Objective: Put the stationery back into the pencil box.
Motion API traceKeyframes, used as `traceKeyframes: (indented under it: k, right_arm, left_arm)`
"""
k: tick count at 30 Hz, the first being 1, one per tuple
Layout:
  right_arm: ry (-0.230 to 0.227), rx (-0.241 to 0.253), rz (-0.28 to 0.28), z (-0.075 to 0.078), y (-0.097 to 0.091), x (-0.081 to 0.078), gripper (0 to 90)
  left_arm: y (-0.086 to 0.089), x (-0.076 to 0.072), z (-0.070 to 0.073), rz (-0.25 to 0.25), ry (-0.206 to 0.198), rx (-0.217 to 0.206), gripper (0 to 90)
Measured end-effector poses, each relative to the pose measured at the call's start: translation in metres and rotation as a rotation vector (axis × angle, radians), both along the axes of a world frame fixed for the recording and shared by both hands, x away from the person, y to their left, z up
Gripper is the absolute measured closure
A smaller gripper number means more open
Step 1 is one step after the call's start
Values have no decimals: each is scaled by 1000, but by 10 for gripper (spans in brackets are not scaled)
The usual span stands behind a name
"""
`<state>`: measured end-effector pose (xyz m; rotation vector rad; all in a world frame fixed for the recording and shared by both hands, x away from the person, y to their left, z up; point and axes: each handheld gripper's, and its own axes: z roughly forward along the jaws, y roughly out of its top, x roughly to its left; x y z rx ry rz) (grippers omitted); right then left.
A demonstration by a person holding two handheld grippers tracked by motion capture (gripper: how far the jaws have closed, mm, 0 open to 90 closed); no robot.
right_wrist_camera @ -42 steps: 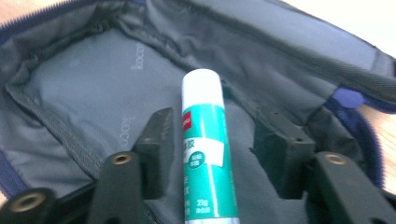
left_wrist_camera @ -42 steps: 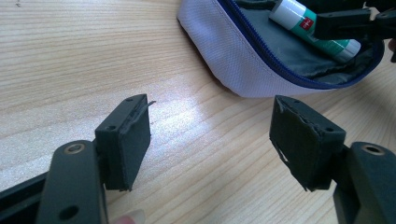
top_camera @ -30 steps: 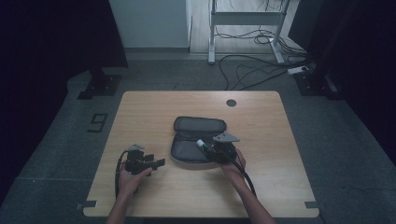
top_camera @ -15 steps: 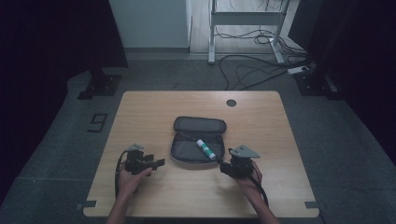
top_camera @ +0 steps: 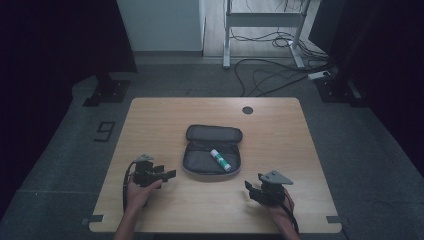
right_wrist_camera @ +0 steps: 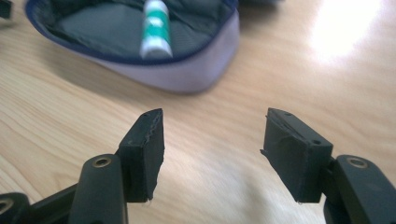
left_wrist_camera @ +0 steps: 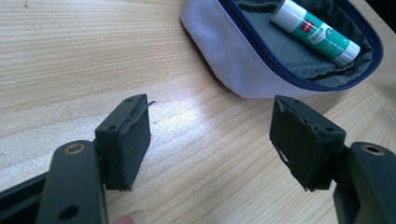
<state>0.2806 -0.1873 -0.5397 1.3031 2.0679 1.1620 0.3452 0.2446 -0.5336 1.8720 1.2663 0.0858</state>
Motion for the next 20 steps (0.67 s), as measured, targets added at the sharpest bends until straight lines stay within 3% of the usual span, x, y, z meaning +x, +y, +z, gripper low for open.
traceKeyframes:
  k: [7,20]
  right_arm:
    - [22,-1,-38,-8,-13,1,375]
    - [31,-6,-47,-11,-17,2,370]
  left_arm:
    - [1,0,1,2,-4,-2,292]
    - [2,0,2,4,-9,-1,292]
